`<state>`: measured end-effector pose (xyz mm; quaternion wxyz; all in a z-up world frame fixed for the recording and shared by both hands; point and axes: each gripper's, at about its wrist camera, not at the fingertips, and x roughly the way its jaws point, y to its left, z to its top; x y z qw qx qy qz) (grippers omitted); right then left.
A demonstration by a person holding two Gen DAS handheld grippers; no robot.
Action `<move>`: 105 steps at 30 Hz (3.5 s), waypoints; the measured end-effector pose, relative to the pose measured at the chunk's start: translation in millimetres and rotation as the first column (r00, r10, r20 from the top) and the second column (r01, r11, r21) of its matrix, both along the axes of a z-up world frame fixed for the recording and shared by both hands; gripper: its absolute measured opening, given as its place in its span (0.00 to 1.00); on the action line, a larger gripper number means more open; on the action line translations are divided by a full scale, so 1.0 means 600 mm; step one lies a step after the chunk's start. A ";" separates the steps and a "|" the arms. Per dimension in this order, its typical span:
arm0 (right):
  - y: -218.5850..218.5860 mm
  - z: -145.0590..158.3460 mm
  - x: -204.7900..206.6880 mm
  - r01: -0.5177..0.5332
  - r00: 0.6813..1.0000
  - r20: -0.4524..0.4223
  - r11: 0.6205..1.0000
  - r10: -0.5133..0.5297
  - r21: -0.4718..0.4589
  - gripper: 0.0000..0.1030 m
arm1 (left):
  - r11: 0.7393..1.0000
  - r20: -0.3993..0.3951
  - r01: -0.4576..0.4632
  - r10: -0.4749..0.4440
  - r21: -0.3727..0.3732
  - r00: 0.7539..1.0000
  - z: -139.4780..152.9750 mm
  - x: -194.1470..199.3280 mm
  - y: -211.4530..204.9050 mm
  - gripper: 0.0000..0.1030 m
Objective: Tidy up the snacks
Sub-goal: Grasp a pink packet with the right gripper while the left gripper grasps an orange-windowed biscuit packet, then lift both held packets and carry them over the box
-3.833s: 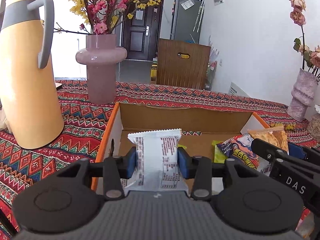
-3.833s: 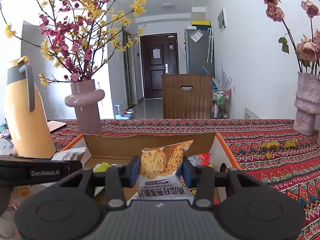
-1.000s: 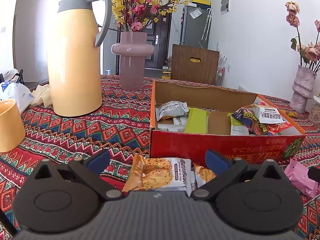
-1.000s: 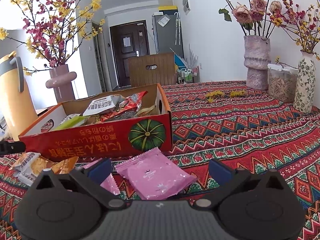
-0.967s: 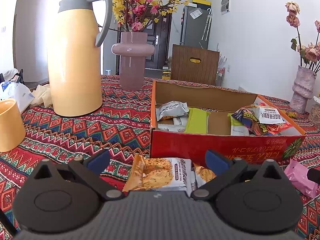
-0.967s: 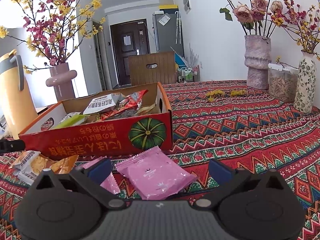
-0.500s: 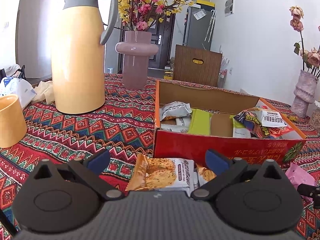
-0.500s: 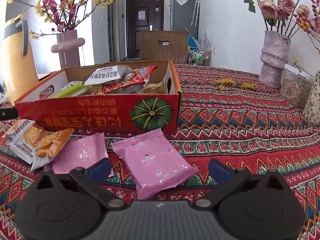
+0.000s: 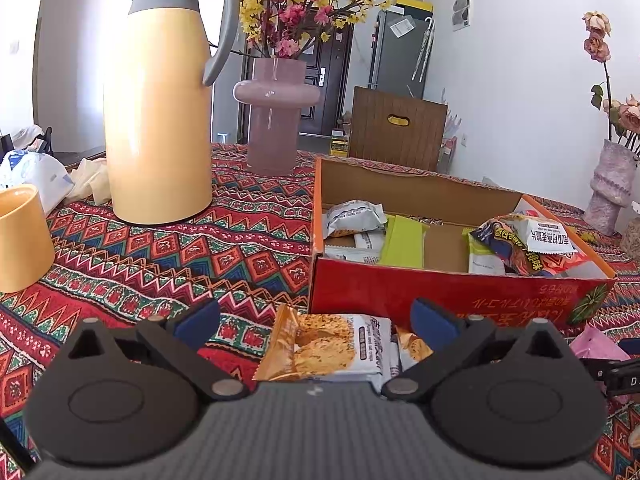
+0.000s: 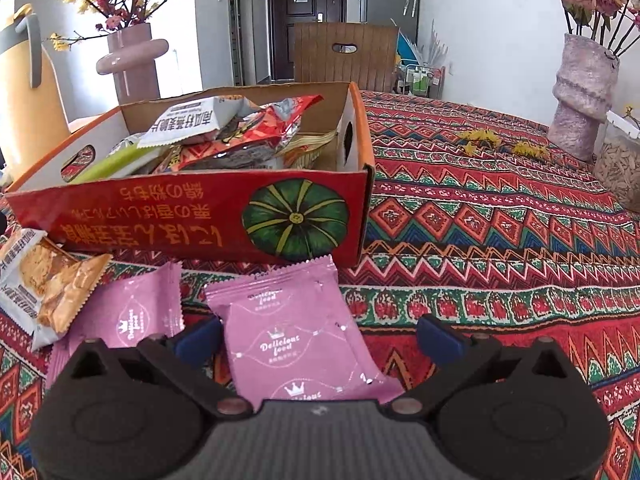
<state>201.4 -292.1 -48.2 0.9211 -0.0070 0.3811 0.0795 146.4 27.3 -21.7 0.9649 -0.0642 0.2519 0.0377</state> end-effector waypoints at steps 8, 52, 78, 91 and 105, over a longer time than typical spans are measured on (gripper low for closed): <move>0.003 0.002 -0.006 0.024 0.999 0.030 1.000 -0.025 0.012 0.90 | 1.000 0.003 0.002 -0.002 -0.003 1.000 0.000 -0.002 0.001 1.00; -0.018 0.023 -0.079 0.138 0.950 0.254 0.974 -0.182 0.182 0.59 | 0.999 -0.110 -0.037 0.038 0.009 0.993 0.012 0.001 0.041 1.00; -0.021 0.025 -0.083 0.130 0.945 0.269 0.969 -0.184 0.208 0.59 | 0.995 -0.258 0.093 -0.085 0.022 0.962 -0.015 0.070 -0.018 0.69; -0.021 0.026 -0.083 0.131 0.945 0.271 0.970 -0.185 0.207 0.59 | 0.997 -0.230 0.082 -0.081 -0.005 0.970 0.001 0.043 -0.007 0.66; -0.016 0.046 -0.109 0.127 0.917 0.354 0.976 -0.183 0.176 0.59 | 0.995 -0.087 0.098 -0.100 -0.029 0.991 0.069 -0.014 -0.011 0.66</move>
